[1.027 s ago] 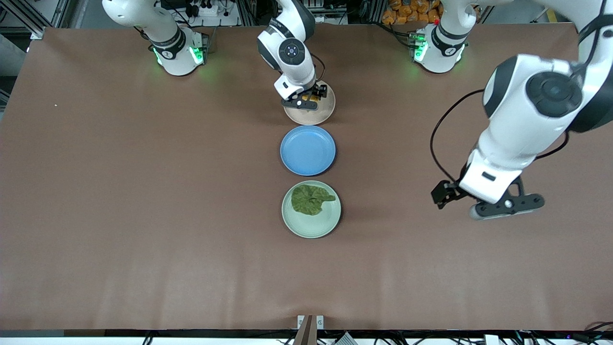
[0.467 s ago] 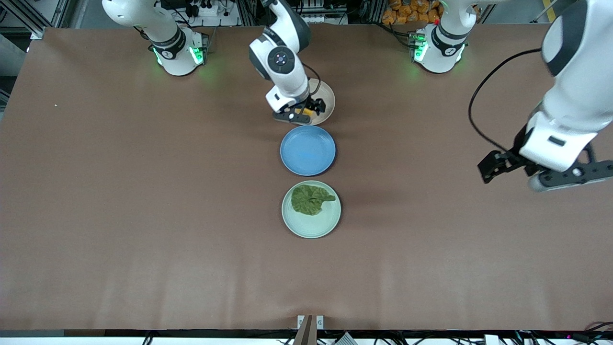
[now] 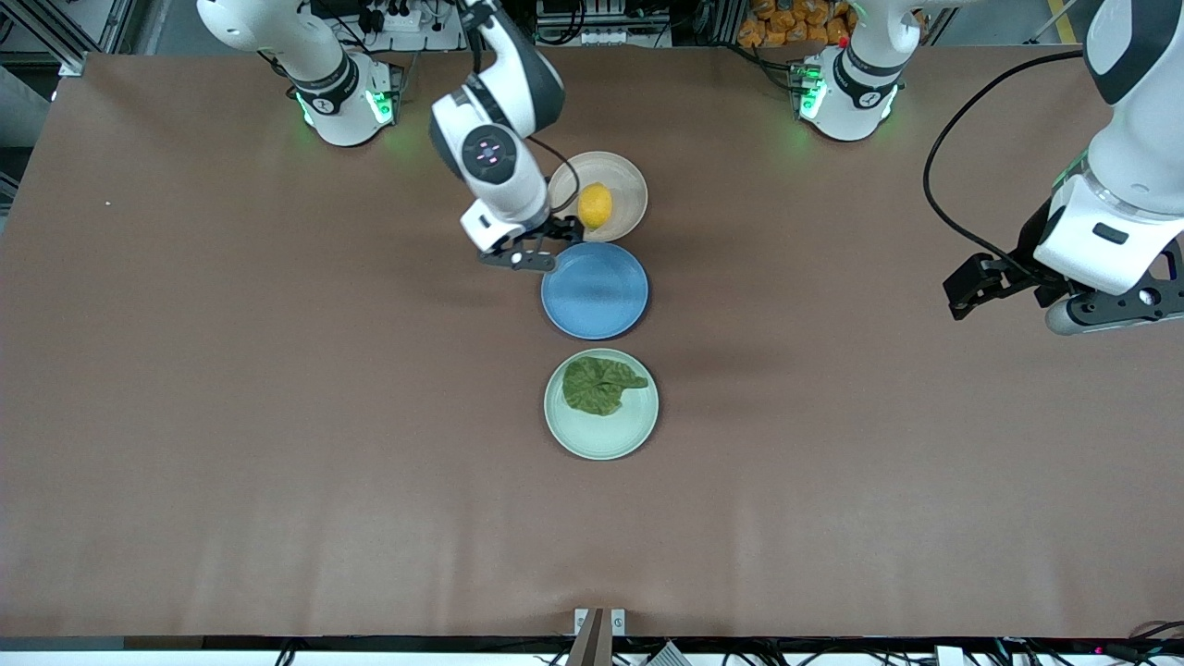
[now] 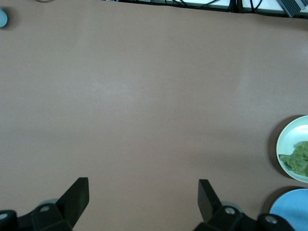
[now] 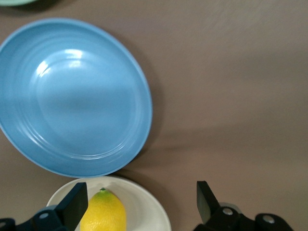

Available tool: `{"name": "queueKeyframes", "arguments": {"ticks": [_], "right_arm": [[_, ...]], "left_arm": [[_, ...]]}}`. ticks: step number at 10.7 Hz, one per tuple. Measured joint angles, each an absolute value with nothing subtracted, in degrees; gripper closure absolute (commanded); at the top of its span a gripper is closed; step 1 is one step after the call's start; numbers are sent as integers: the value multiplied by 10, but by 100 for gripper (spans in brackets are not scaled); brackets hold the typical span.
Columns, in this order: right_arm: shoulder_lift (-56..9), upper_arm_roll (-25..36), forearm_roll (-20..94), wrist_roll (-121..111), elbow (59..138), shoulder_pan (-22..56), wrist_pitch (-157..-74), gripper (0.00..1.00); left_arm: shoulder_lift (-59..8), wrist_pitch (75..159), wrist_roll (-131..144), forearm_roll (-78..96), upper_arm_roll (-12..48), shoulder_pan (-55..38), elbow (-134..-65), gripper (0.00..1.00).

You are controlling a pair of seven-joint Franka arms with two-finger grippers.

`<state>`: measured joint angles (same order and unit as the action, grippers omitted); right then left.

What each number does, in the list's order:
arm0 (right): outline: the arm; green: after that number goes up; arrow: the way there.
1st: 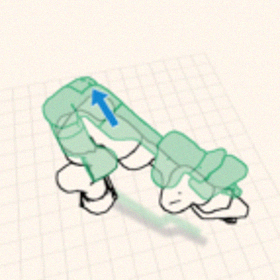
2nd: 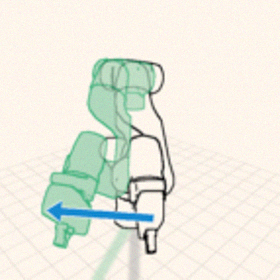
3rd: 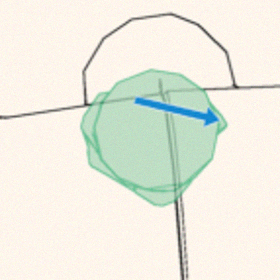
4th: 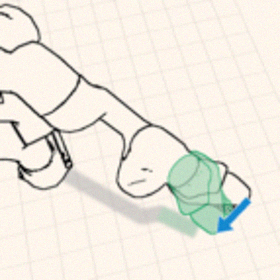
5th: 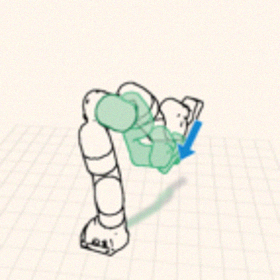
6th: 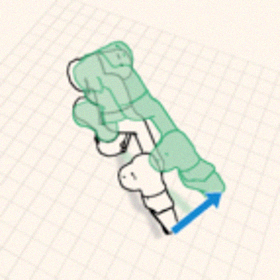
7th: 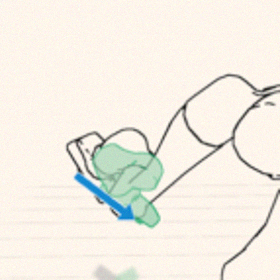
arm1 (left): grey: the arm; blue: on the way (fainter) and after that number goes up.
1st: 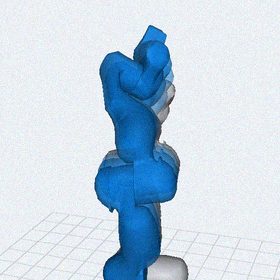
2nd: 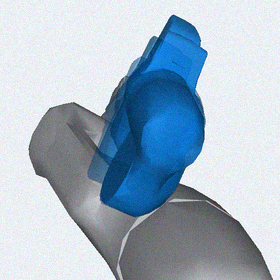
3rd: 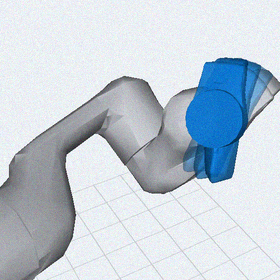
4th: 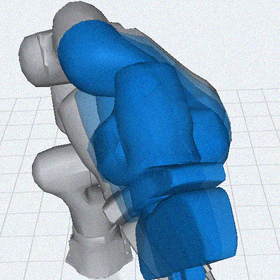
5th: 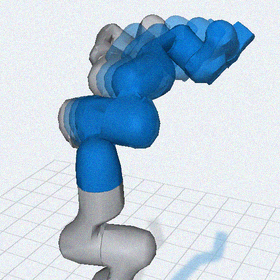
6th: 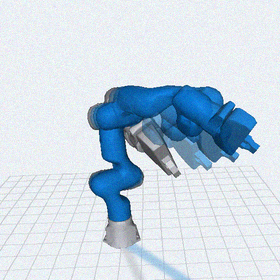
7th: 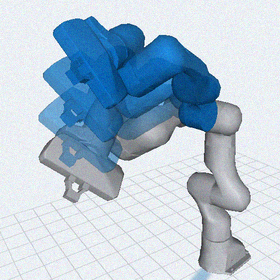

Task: Place lemon and lettuce in plates
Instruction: 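Open the right gripper and draw the right arm back from the plate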

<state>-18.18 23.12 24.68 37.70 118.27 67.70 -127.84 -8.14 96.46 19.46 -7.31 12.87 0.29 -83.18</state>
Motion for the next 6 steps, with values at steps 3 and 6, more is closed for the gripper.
{"name": "queueKeyframes", "arguments": {"ticks": [3,6], "right_arm": [[-165,275,243,322,1161,666,-1208,0],[-164,284,234,277,1146,643,-1179,0]], "left_arm": [[-71,944,155,-69,128,5,-833,0],[-52,920,127,-68,128,6,-834,0]]}}
